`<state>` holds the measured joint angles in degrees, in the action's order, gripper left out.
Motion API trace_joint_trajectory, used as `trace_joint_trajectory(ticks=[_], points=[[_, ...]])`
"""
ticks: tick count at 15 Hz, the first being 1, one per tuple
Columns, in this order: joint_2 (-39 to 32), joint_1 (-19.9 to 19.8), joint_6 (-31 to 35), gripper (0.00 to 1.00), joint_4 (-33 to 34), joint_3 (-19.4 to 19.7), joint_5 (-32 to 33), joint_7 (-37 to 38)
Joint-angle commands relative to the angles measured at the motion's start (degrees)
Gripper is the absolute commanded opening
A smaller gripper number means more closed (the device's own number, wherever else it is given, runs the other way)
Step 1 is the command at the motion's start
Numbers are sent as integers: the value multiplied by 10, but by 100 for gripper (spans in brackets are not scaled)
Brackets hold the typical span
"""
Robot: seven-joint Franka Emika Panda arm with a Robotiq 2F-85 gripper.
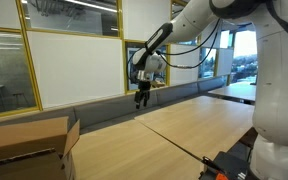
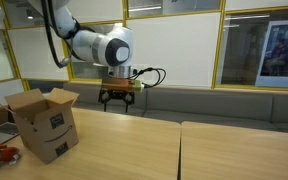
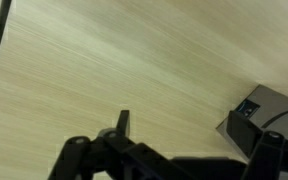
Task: Put the objects on the table into the cardboard box
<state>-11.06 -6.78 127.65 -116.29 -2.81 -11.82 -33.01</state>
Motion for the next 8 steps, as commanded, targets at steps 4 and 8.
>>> trace_joint_trajectory(ticks=[4, 8], points=[[72, -2, -140, 100, -15, 32, 26, -60], [86, 4, -117, 100, -31, 45, 83, -16]])
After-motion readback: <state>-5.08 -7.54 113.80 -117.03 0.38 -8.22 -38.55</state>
